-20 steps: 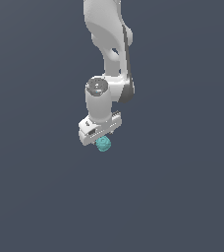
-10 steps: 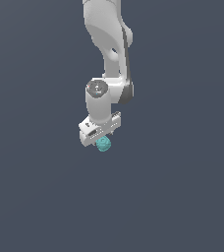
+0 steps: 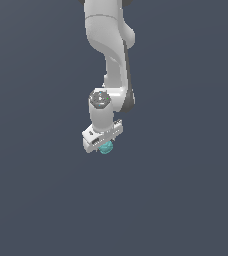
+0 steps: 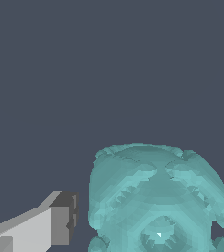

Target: Pick up the object and move it to a goal position.

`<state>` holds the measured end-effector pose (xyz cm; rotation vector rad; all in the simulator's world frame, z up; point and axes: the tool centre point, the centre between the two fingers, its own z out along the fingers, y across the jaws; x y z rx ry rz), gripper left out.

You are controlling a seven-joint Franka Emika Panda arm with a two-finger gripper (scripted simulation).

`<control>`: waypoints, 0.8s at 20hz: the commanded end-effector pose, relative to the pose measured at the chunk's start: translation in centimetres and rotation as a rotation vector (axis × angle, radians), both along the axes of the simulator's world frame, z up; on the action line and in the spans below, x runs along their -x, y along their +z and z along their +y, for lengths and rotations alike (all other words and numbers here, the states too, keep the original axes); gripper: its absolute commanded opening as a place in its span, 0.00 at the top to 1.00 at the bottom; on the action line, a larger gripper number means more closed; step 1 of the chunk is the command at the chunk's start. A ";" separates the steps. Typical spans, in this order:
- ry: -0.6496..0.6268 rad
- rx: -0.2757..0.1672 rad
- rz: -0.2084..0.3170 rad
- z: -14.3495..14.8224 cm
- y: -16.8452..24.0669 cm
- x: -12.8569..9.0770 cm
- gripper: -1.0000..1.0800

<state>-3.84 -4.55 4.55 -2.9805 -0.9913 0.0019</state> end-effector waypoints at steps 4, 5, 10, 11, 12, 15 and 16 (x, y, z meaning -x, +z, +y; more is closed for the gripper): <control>0.001 0.000 -0.001 0.0 -0.6 -0.1 1.00; 0.001 0.000 -0.001 0.0 -0.6 -0.1 1.00; 0.001 0.000 -0.001 0.0 -0.6 -0.1 1.00; 0.001 0.000 -0.001 0.0 -0.6 -0.1 1.00; 0.001 0.000 -0.001 0.0 -0.6 -0.1 1.00; 0.000 0.001 -0.003 -0.1 -0.5 -0.2 1.00; 0.000 0.001 -0.003 -0.1 -0.4 -0.2 1.00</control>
